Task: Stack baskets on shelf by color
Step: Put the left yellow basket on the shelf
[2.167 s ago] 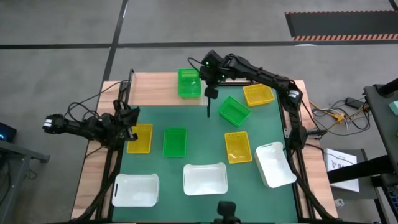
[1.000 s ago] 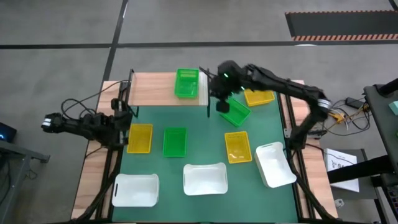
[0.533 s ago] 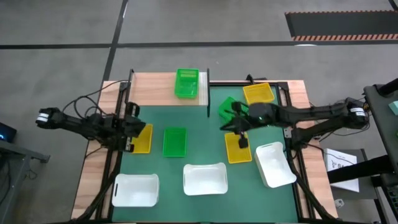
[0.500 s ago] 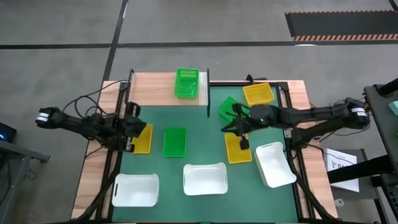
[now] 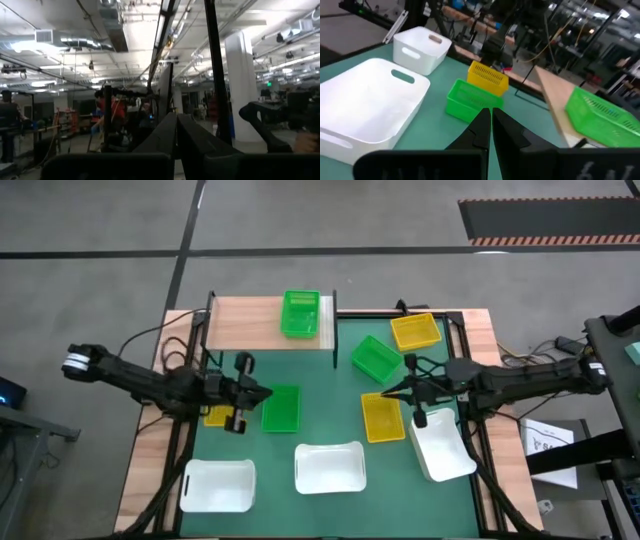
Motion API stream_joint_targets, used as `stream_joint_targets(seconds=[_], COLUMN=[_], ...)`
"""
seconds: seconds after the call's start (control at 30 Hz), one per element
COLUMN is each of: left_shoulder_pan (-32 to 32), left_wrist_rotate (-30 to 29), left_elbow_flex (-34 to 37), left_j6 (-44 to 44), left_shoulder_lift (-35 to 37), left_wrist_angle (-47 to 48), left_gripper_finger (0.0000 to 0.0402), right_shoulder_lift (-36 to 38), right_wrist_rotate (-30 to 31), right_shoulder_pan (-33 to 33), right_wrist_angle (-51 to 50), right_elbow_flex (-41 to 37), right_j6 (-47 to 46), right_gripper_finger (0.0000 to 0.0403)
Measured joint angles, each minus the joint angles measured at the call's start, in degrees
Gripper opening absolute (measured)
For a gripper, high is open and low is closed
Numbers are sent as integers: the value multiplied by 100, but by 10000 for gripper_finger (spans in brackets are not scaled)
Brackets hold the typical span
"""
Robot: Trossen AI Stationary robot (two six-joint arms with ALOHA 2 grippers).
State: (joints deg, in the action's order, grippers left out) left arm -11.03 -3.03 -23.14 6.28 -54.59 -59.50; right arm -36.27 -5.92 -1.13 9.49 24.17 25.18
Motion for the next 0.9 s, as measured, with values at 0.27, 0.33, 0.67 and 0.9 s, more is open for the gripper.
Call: stream_joint_targets(seconds=[0.27, 0.33, 0.67, 0.9], left_shoulder_pan=[0, -25, -644, -1090], left_wrist_rotate=[4, 4, -71, -1830], left_elbow_flex=[-731, -891, -1651, -2729], left_j6=[-2, -7, -17, -1361], left_shoulder_lift=[-955, -1163, -1879, -1855], left_wrist_angle=[-1, 1, 194, 3868], left_gripper_finger=[0, 0, 0, 0], right_shoulder_lift=[976, 1176, 2088, 2324], right_wrist_rotate=[-44, -45, -52, -58], right_shoulder_pan=[0, 0, 0, 0], right_wrist_angle=[-74, -89, -504, -607], right_elbow_flex=[-422, -544, -648, -657], right_j6=[-2, -5, -420, -420], right_gripper_finger=[11, 11, 11, 11])
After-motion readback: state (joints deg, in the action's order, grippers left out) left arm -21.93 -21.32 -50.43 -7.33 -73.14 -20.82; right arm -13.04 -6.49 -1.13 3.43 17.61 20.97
